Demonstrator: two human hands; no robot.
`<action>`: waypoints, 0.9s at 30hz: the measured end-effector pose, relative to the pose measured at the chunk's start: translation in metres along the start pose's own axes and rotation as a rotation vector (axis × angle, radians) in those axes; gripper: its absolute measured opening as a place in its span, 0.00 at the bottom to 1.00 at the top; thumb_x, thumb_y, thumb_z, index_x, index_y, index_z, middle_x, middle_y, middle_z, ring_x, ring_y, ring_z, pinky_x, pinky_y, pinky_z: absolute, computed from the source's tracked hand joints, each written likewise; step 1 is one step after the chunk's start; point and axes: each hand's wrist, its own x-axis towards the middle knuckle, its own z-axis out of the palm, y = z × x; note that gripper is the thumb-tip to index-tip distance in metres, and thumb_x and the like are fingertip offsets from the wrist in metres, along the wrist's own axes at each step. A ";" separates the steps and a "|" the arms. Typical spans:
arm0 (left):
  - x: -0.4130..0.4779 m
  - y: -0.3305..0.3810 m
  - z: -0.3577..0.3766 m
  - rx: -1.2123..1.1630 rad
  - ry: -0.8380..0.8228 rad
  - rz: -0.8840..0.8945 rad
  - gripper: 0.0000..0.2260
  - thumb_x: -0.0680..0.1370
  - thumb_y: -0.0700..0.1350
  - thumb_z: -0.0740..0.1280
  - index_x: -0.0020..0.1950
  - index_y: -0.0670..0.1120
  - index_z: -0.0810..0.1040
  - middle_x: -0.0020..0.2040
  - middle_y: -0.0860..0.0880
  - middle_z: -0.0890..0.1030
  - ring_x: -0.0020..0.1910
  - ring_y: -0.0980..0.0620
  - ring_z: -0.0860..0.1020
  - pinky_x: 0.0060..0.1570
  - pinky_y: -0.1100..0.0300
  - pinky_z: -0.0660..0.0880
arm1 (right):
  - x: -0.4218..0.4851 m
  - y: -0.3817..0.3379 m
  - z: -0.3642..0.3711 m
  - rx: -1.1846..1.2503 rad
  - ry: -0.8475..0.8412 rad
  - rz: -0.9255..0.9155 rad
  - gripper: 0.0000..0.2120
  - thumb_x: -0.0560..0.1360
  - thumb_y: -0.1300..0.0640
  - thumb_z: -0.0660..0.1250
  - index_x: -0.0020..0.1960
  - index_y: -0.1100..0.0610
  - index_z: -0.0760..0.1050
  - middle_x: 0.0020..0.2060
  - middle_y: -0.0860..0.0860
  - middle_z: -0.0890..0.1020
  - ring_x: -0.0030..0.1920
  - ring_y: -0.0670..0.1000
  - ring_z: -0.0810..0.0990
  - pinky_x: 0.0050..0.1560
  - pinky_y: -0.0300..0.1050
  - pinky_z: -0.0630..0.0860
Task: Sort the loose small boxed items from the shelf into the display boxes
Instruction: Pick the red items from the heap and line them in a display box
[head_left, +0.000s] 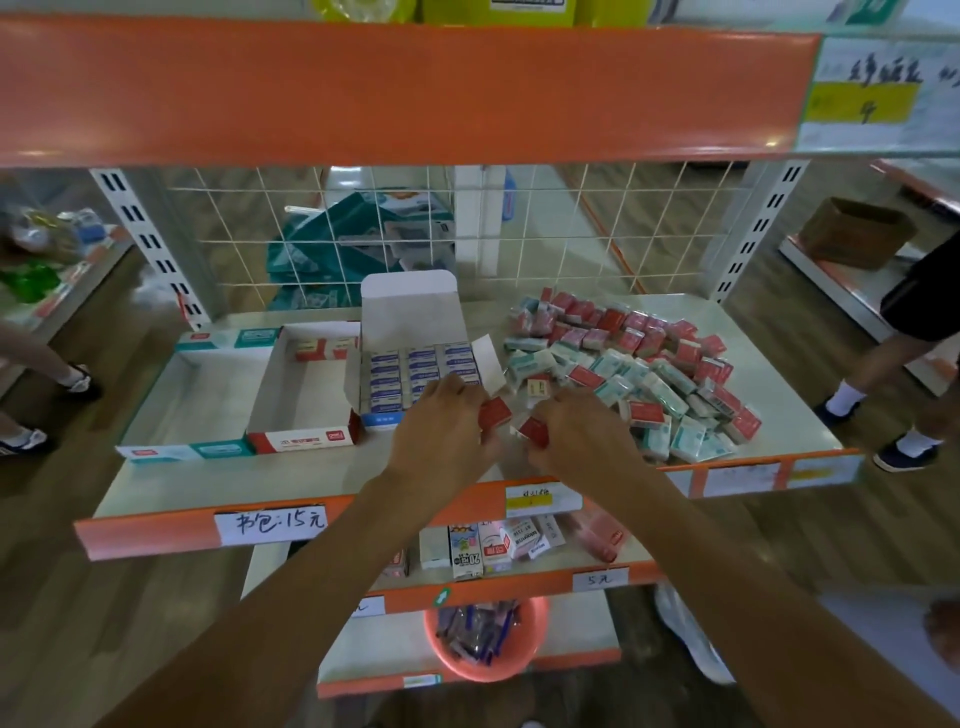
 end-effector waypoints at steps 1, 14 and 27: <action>0.000 0.000 -0.002 -0.006 0.022 -0.005 0.12 0.75 0.48 0.66 0.52 0.42 0.79 0.48 0.45 0.77 0.51 0.47 0.75 0.49 0.55 0.74 | 0.001 -0.001 0.000 0.039 0.027 0.004 0.14 0.73 0.50 0.66 0.54 0.57 0.78 0.49 0.53 0.76 0.53 0.54 0.74 0.46 0.43 0.70; -0.007 -0.004 -0.037 -0.577 0.015 -0.367 0.11 0.76 0.48 0.69 0.58 0.52 0.76 0.44 0.56 0.81 0.42 0.59 0.80 0.49 0.63 0.77 | 0.027 -0.015 -0.022 0.437 0.240 -0.258 0.09 0.79 0.61 0.63 0.54 0.64 0.79 0.45 0.60 0.80 0.44 0.56 0.78 0.41 0.39 0.67; -0.029 -0.039 -0.069 -0.569 0.127 -0.435 0.14 0.69 0.36 0.73 0.45 0.51 0.73 0.47 0.52 0.79 0.44 0.56 0.79 0.38 0.73 0.74 | 0.037 -0.062 -0.027 0.823 0.080 -0.249 0.11 0.78 0.63 0.65 0.56 0.52 0.79 0.45 0.42 0.79 0.46 0.45 0.80 0.48 0.43 0.79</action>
